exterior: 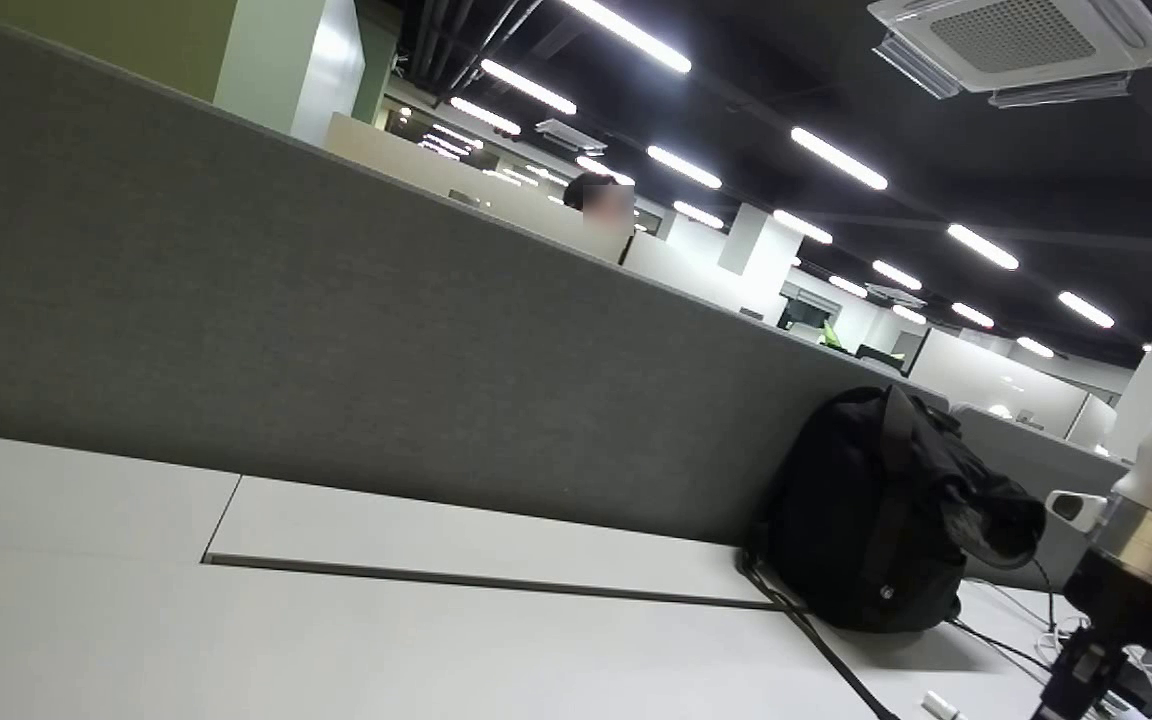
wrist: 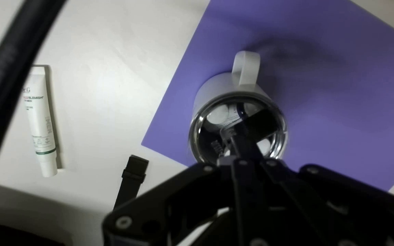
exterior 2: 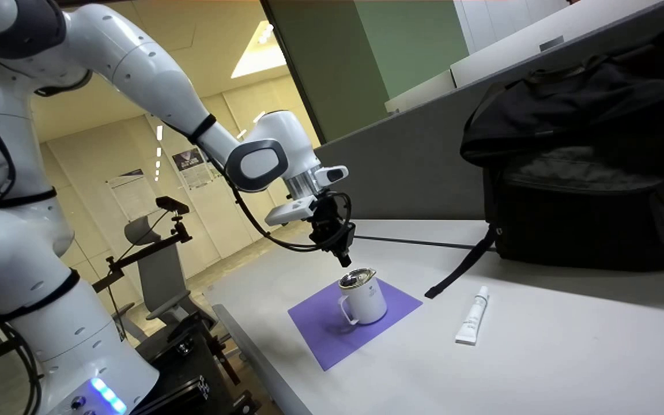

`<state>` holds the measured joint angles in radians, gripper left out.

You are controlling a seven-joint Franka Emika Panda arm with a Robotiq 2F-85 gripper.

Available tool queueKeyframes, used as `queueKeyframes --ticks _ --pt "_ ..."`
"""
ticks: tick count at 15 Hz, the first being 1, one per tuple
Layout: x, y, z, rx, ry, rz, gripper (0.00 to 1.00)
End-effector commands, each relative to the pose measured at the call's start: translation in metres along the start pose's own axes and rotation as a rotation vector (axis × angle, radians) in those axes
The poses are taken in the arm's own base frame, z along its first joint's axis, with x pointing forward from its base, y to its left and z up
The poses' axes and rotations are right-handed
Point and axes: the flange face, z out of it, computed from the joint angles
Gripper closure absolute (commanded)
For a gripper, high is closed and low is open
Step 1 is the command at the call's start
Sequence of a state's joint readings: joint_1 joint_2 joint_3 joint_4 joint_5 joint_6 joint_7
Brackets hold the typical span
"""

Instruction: Open the slider on the top of the cup

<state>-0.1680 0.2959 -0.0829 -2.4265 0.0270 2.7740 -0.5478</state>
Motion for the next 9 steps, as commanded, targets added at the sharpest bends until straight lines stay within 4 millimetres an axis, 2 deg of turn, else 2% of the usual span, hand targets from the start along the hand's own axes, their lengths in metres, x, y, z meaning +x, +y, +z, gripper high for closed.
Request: queueKeyframes --ticks 1,9 --pt "0.008 0.001 0.005 0.003 0.015 0.015 1.0" --pt "0.012 -0.005 0.023 0.04 0.021 0.024 1.0"
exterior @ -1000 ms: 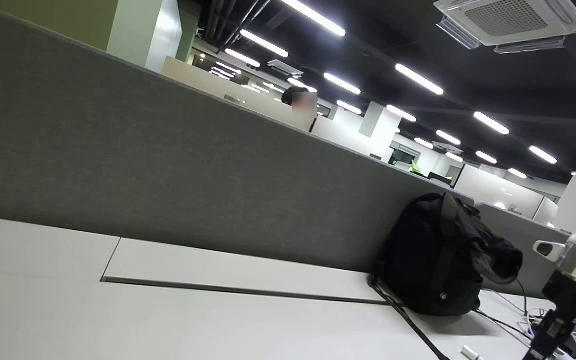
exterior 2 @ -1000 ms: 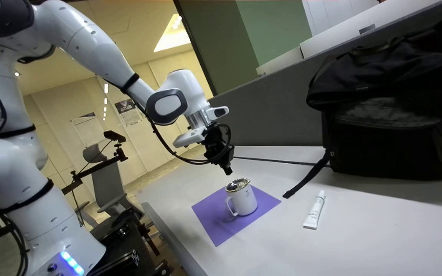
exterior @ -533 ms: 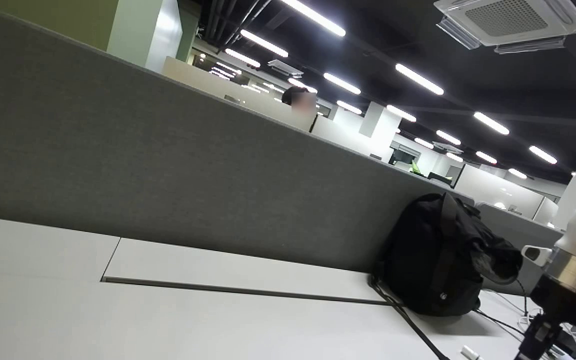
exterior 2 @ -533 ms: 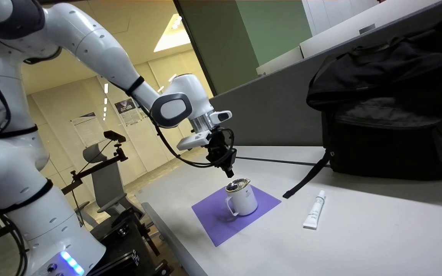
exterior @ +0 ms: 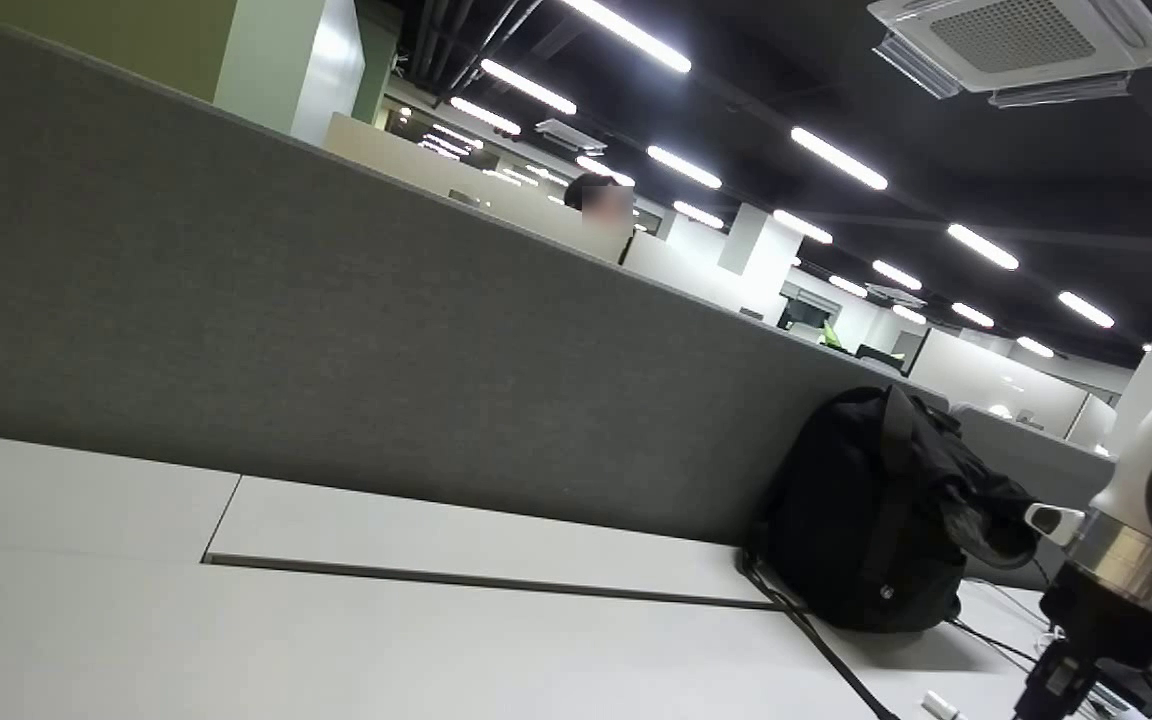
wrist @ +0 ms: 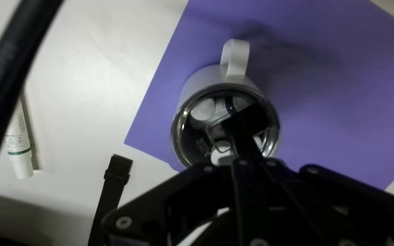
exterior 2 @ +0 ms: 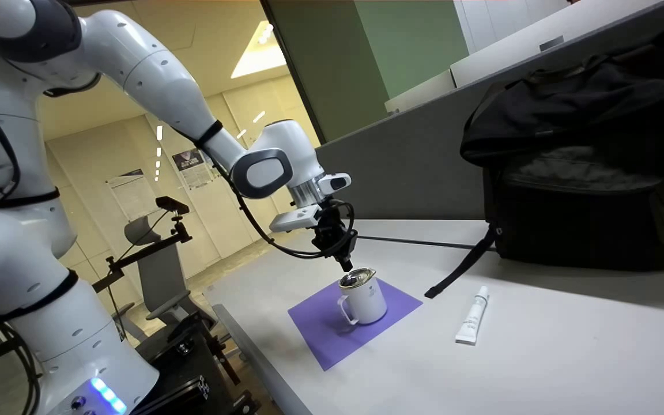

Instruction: Open the slider on the top of the cup

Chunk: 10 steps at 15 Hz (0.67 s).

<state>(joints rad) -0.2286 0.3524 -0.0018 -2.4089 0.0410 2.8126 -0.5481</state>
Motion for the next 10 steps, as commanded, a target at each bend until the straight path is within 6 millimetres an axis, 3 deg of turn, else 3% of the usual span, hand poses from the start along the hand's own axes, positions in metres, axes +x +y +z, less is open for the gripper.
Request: queueKeyframes --ticks 1,10 --pt "0.005 0.003 0.005 0.02 0.008 0.029 1.0" --pt "0.003 0.008 0.018 0.087 -0.002 0.082 1.0"
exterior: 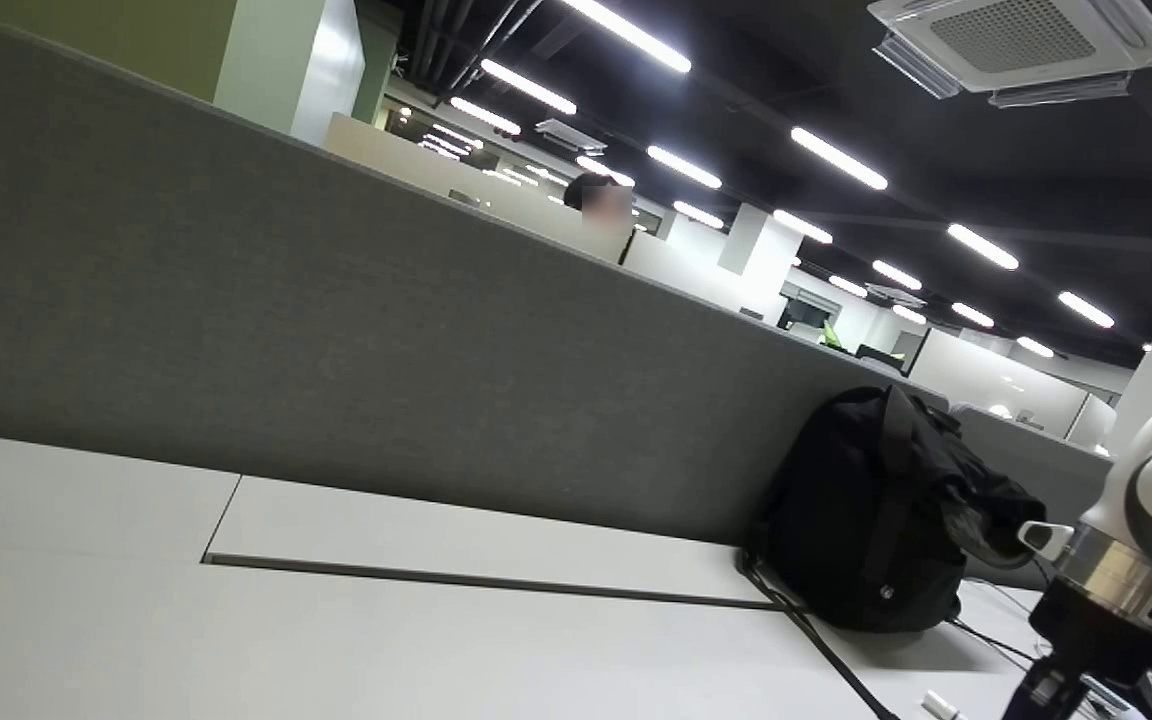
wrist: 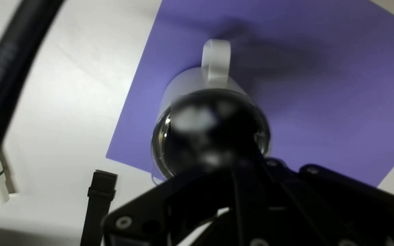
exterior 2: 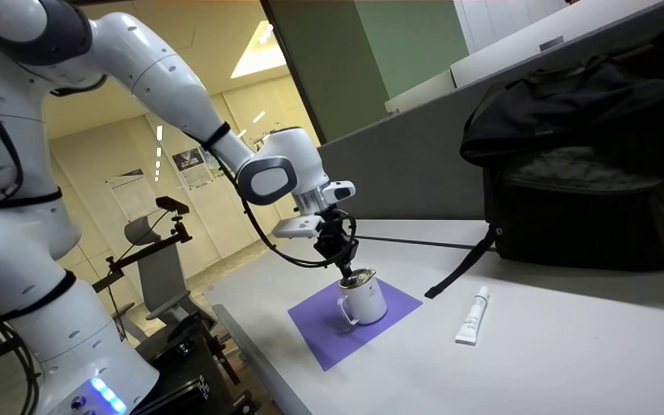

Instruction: Open the slider on the top of the cup

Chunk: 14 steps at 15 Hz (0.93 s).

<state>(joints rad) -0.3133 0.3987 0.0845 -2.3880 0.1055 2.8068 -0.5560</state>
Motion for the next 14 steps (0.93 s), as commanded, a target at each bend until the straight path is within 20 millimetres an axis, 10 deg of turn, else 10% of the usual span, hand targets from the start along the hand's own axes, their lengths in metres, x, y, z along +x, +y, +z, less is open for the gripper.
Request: queueKeyframes --ticks 1,14 --pt "0.004 0.009 0.002 0.029 -0.003 0.027 1.0" --pt "-0.003 0.018 0.016 -0.066 -0.021 -0.011 1.0"
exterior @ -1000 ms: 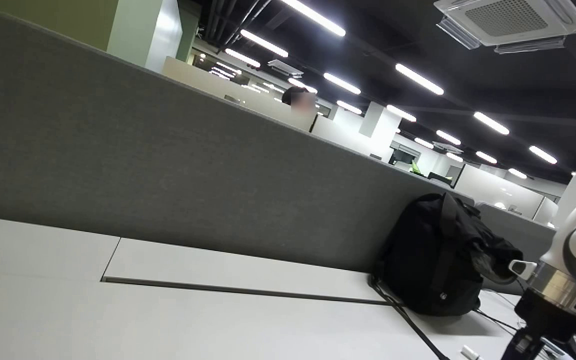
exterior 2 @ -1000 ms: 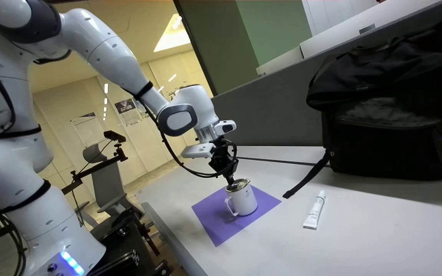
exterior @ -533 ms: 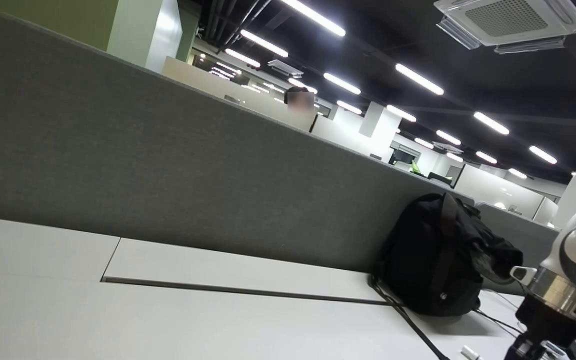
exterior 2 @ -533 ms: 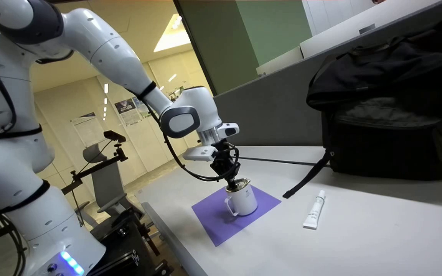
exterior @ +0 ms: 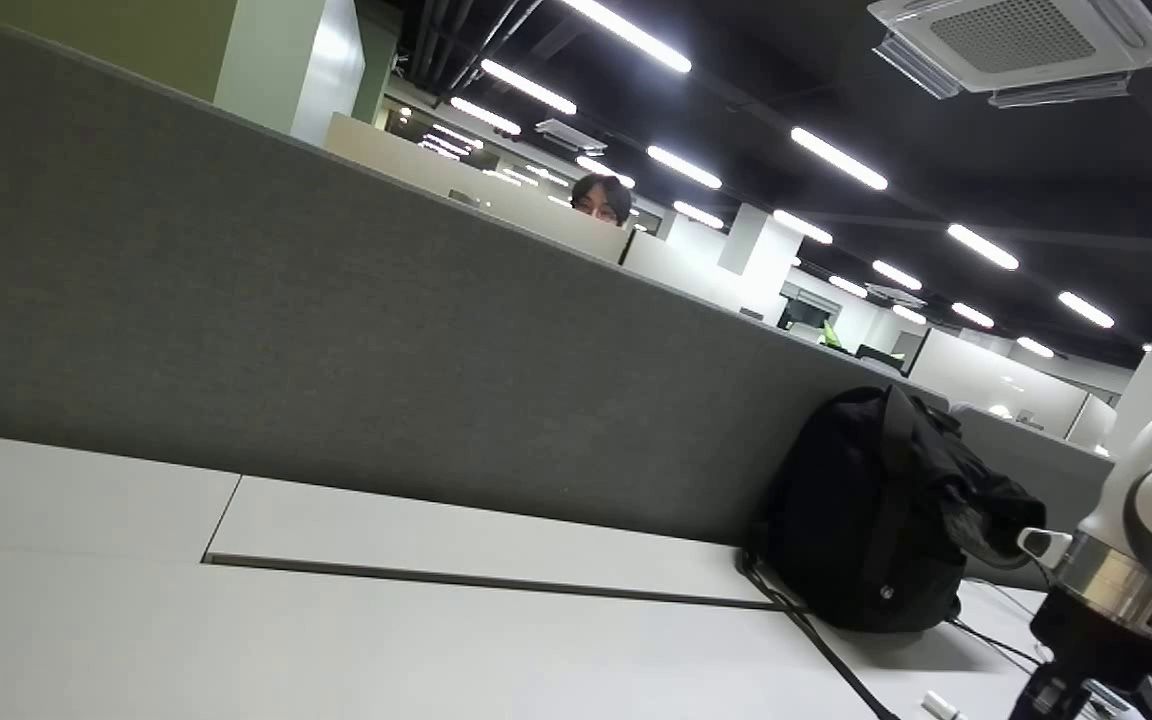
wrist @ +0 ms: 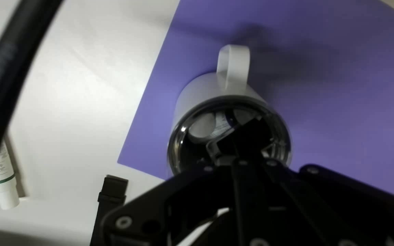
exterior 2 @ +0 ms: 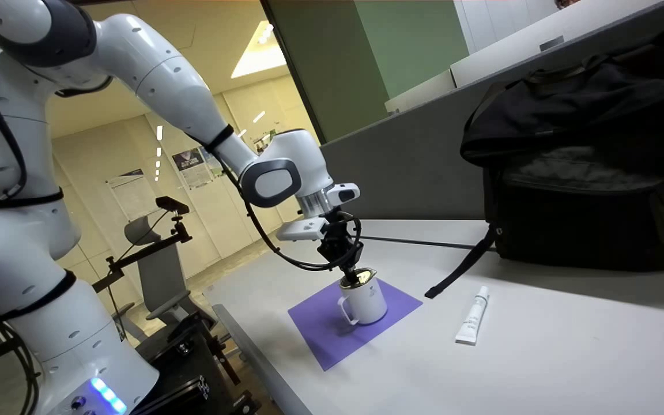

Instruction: Open the slider on the top of the cup

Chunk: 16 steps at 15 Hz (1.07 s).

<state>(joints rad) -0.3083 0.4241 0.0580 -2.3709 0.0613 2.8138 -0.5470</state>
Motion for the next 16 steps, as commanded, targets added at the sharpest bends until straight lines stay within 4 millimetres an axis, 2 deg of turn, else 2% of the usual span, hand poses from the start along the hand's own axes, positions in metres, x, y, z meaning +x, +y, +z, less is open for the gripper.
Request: queueKeyframes --ticks 1,5,7,11,16 --pt "-0.001 0.008 0.009 -0.054 -0.008 -0.005 1.0" --pt "0.004 0.008 0.003 -0.066 0.021 -0.023 1.0" --pt "0.008 0.008 -0.009 -0.058 0.054 -0.026 1.0" --pt "0.019 0.005 -0.063 0.001 0.109 -0.024 1.0" --pt "0.014 0.001 -0.149 0.022 0.056 -0.042 1.0"
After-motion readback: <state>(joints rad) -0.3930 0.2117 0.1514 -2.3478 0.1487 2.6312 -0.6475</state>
